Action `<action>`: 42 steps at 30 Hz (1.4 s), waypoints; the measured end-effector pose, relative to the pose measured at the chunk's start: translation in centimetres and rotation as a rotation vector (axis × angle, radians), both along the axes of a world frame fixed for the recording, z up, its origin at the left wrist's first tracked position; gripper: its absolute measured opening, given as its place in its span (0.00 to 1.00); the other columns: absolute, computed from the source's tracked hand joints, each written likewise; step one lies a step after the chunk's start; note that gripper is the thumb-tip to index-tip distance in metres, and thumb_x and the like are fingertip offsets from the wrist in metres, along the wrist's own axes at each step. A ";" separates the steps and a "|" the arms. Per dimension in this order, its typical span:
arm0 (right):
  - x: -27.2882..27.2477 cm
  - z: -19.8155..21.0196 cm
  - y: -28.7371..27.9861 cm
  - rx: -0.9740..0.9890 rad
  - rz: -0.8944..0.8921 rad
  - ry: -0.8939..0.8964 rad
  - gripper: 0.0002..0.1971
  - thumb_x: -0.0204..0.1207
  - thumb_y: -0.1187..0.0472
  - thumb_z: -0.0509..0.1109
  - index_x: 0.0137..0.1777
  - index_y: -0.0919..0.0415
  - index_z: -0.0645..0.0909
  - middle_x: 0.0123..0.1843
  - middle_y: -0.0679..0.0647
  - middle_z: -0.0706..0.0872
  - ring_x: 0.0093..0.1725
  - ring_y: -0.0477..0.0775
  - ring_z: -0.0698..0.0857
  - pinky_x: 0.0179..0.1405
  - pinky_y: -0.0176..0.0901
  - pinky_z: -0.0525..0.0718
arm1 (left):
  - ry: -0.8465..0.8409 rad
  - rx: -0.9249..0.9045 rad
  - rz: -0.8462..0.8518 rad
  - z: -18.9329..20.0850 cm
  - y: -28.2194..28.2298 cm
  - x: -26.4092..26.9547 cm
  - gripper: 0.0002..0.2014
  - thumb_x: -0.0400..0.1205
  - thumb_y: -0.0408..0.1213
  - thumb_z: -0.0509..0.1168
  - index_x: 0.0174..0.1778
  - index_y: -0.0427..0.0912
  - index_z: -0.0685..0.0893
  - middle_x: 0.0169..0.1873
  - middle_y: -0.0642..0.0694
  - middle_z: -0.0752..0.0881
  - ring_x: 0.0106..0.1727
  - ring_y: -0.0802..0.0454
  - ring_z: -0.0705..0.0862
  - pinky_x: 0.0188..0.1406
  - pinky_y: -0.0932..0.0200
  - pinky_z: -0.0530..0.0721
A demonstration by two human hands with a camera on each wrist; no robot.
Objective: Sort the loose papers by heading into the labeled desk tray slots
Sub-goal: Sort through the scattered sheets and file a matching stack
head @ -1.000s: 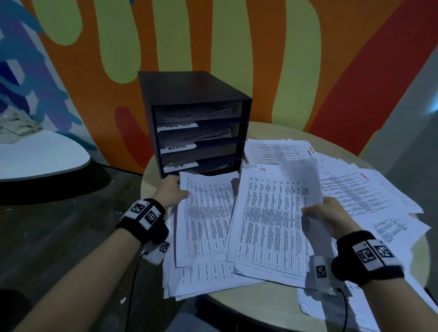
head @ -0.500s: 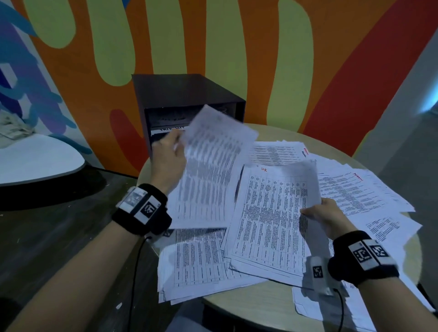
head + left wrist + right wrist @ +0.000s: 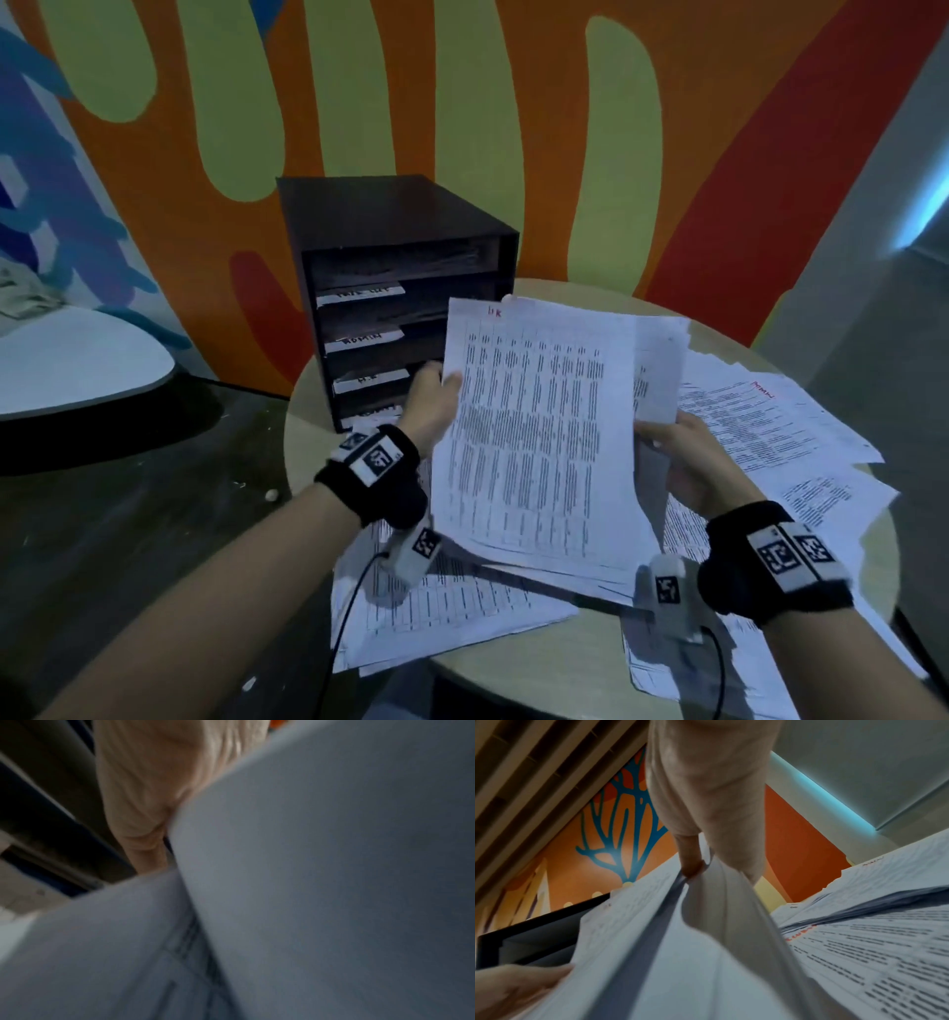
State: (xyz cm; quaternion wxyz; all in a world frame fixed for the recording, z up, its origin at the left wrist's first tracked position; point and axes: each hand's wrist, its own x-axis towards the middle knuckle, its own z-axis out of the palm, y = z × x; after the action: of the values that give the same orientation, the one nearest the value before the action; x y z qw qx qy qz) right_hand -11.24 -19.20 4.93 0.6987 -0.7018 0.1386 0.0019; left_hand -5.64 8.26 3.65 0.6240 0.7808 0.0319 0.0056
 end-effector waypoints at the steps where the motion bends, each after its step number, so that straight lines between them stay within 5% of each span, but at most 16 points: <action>1: 0.0 0.1 0.2 -0.003 -0.002 0.001 0.10 0.78 0.65 0.71 0.56 0.70 0.84 0.47 0.62 0.91 0.44 0.61 0.90 0.53 0.56 0.86 | 0.037 -0.024 -0.006 -0.7 -0.5 0.1 0.11 0.90 0.40 0.55 0.58 0.36 0.74 0.51 0.38 0.80 0.48 0.42 0.81 0.47 0.54 0.78; 3: 0.2 0.1 0.4 0.001 -0.040 -0.001 0.26 0.75 0.42 0.72 0.60 0.64 0.86 0.55 0.55 0.91 0.55 0.58 0.89 0.65 0.62 0.81 | 0.078 -0.031 0.001 -1.5 -1.3 0.3 0.14 0.89 0.42 0.54 0.64 0.36 0.73 0.62 0.33 0.80 0.55 0.38 0.80 0.53 0.49 0.78; 5: 0.2 -0.2 0.2 0.056 -0.084 -0.007 0.37 0.70 0.29 0.68 0.69 0.57 0.80 0.66 0.48 0.84 0.66 0.54 0.81 0.71 0.60 0.75 | 0.078 -0.038 0.007 -1.8 -1.8 0.4 0.12 0.89 0.43 0.55 0.61 0.38 0.73 0.59 0.34 0.82 0.48 0.41 0.80 0.47 0.50 0.79; 6: 0.3 -0.4 0.3 0.067 -0.095 -0.016 0.39 0.70 0.31 0.70 0.71 0.59 0.78 0.68 0.51 0.83 0.67 0.55 0.81 0.69 0.58 0.76 | 0.074 -0.042 0.008 -1.8 -1.9 0.4 0.10 0.88 0.42 0.56 0.59 0.39 0.73 0.54 0.37 0.82 0.43 0.44 0.79 0.42 0.52 0.78; 8: 0.2 -0.6 0.3 0.002 -0.077 -0.037 0.26 0.72 0.51 0.78 0.63 0.68 0.82 0.62 0.63 0.87 0.56 0.60 0.86 0.57 0.54 0.83 | 0.071 -0.007 -0.035 -1.8 -1.9 0.3 0.08 0.87 0.40 0.60 0.57 0.41 0.72 0.50 0.41 0.82 0.42 0.44 0.81 0.39 0.51 0.79; 11: 0.2 -1.0 0.2 -0.154 -0.055 -0.036 0.12 0.72 0.77 0.73 0.55 0.73 0.82 0.54 0.70 0.87 0.44 0.60 0.85 0.43 0.48 0.84 | 0.089 0.085 -0.138 -1.9 -1.1 -0.1 0.12 0.83 0.35 0.67 0.58 0.42 0.71 0.50 0.39 0.84 0.47 0.41 0.84 0.42 0.49 0.82; 13: 0.4 -1.1 -0.2 -0.197 -0.066 -0.030 0.14 0.72 0.78 0.72 0.57 0.74 0.81 0.50 0.66 0.85 0.43 0.59 0.83 0.38 0.44 0.80 | 0.099 0.202 -0.165 -2.1 0.5 -0.2 0.20 0.81 0.33 0.70 0.65 0.40 0.69 0.51 0.40 0.82 0.47 0.45 0.83 0.41 0.54 0.84; 15: 0.5 -1.2 -0.6 -0.217 -0.079 -0.019 0.14 0.72 0.78 0.72 0.57 0.74 0.81 0.48 0.65 0.85 0.45 0.60 0.81 0.39 0.45 0.78 | 0.087 0.459 -0.146 -2.5 2.8 0.3 0.30 0.79 0.33 0.73 0.73 0.38 0.66 0.61 0.40 0.80 0.56 0.45 0.82 0.46 0.58 0.84; 18: 0.6 -1.5 -0.9 -0.226 -0.098 -0.026 0.14 0.72 0.78 0.72 0.57 0.74 0.80 0.49 0.65 0.84 0.45 0.60 0.81 0.39 0.46 0.78 | 0.096 0.918 -0.117 -2.9 6.7 1.2 0.40 0.73 0.35 0.77 0.78 0.36 0.65 0.71 0.37 0.75 0.70 0.38 0.75 0.65 0.46 0.79; 20: 0.7 -1.4 -0.8 -0.219 -0.100 -0.035 0.12 0.72 0.77 0.72 0.55 0.73 0.80 0.48 0.64 0.83 0.42 0.60 0.80 0.36 0.45 0.77 | 0.149 1.088 -0.144 -2.9 8.4 1.4 0.40 0.68 0.36 0.79 0.74 0.36 0.68 0.67 0.36 0.77 0.68 0.37 0.76 0.62 0.42 0.81; 28: 0.8 -1.5 -0.3 -0.235 -0.100 -0.042 0.06 0.73 0.78 0.71 0.46 0.71 0.79 0.39 0.60 0.79 0.34 0.56 0.76 0.32 0.42 0.73 | 0.038 1.115 -0.116 -2.9 10.0 1.4 0.10 0.75 0.20 0.63 0.50 0.33 0.83 0.47 0.35 0.86 0.47 0.38 0.86 0.47 0.43 0.88; 32: 1.0 -1.7 -0.4 -0.247 -0.099 -0.032 0.08 0.72 0.77 0.72 0.51 0.73 0.80 0.43 0.63 0.80 0.40 0.59 0.78 0.35 0.44 0.74 | -0.094 1.185 0.003 -2.3 9.6 1.3 0.13 0.76 0.19 0.60 0.37 0.35 0.88 0.40 0.39 0.85 0.44 0.39 0.88 0.42 0.47 0.88; 35: 1.0 -1.8 -0.5 -0.256 -0.099 -0.024 0.10 0.72 0.77 0.72 0.52 0.74 0.80 0.45 0.65 0.81 0.43 0.60 0.78 0.37 0.46 0.75 | -0.171 1.273 0.041 -0.9 8.8 0.3 0.15 0.76 0.23 0.59 0.34 0.46 0.87 0.33 0.39 0.82 0.37 0.42 0.84 0.29 0.58 0.75; 36: 1.1 -1.9 -0.5 -0.259 -0.098 -0.021 0.10 0.72 0.77 0.72 0.53 0.74 0.79 0.46 0.65 0.81 0.43 0.60 0.78 0.38 0.47 0.76 | -0.195 1.223 0.054 -0.5 8.7 0.0 0.16 0.78 0.25 0.60 0.34 0.50 0.85 0.32 0.41 0.80 0.35 0.45 0.80 0.27 0.61 0.70; 39: 1.1 -1.9 -0.6 -0.261 -0.102 -0.019 0.11 0.72 0.77 0.72 0.54 0.75 0.79 0.46 0.65 0.81 0.44 0.61 0.79 0.39 0.49 0.76 | -0.276 0.764 0.111 0.2 8.6 -0.8 0.10 0.85 0.32 0.62 0.46 0.41 0.90 0.41 0.44 0.87 0.37 0.52 0.80 0.24 0.66 0.69; 42: 1.2 -2.1 -0.7 -0.260 -0.101 -0.019 0.13 0.72 0.77 0.72 0.56 0.74 0.79 0.46 0.64 0.82 0.45 0.62 0.80 0.41 0.51 0.77 | -0.068 0.208 0.056 -0.3 8.7 -0.9 0.15 0.82 0.32 0.69 0.64 0.36 0.82 0.54 0.39 0.86 0.39 0.53 0.85 0.28 0.73 0.78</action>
State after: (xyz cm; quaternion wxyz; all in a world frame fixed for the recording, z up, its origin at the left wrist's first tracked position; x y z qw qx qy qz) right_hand -10.04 -19.89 2.87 0.6026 -0.7785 0.1659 -0.0578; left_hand -6.52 16.94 3.36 0.5400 0.8394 0.0315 0.0528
